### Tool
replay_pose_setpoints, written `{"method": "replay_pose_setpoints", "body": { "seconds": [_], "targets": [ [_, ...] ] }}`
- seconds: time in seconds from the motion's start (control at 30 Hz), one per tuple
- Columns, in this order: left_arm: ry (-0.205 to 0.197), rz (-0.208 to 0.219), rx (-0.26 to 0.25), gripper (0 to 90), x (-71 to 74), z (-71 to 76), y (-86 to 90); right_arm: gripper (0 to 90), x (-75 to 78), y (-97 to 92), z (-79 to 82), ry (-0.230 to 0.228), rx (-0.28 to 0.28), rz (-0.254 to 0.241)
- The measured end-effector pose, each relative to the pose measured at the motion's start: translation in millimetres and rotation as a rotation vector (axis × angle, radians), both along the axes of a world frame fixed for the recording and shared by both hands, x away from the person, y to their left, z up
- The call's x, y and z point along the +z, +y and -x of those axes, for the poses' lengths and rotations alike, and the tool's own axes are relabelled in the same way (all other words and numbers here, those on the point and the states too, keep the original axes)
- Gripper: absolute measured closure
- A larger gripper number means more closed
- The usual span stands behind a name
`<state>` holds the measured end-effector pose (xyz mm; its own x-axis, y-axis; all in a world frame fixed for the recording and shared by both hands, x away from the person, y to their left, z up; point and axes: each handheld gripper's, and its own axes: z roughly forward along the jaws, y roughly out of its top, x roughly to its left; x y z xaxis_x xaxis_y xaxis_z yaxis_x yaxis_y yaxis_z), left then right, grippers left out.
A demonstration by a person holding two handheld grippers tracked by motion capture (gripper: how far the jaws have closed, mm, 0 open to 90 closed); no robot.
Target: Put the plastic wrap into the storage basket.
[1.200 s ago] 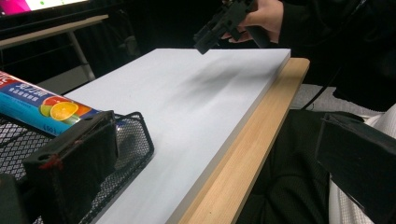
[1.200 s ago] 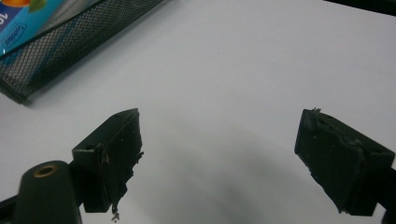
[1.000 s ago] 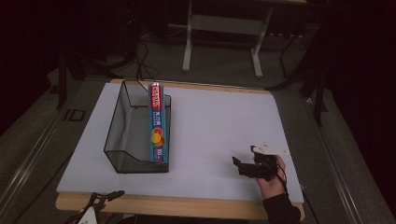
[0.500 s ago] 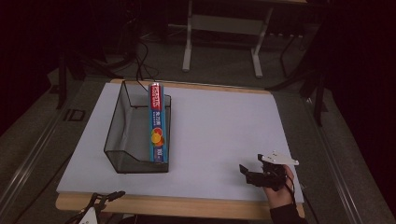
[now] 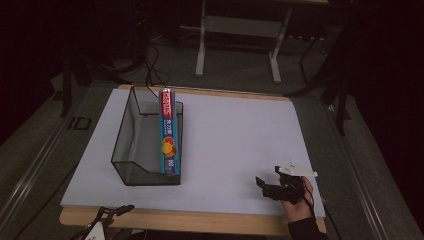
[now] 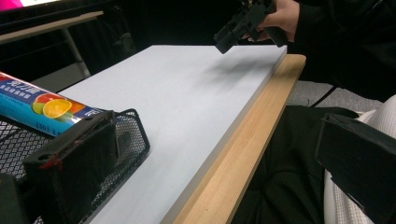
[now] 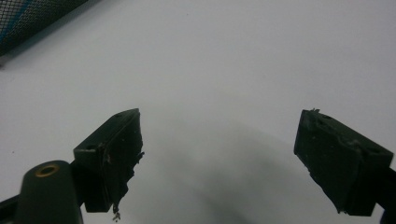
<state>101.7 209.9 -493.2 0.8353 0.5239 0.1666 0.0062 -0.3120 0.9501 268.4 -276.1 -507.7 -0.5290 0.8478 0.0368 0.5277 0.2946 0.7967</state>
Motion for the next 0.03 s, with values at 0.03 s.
{"method": "replay_pose_setpoints", "body": {
  "seconds": [0.03],
  "targets": [
    [0.0, 0.001, 0.001, 0.1, -0.1, -0.1, 0.1, 14.9, -0.1, 0.2, 0.1, 0.002, -0.001, 0.001]
  ]
}}
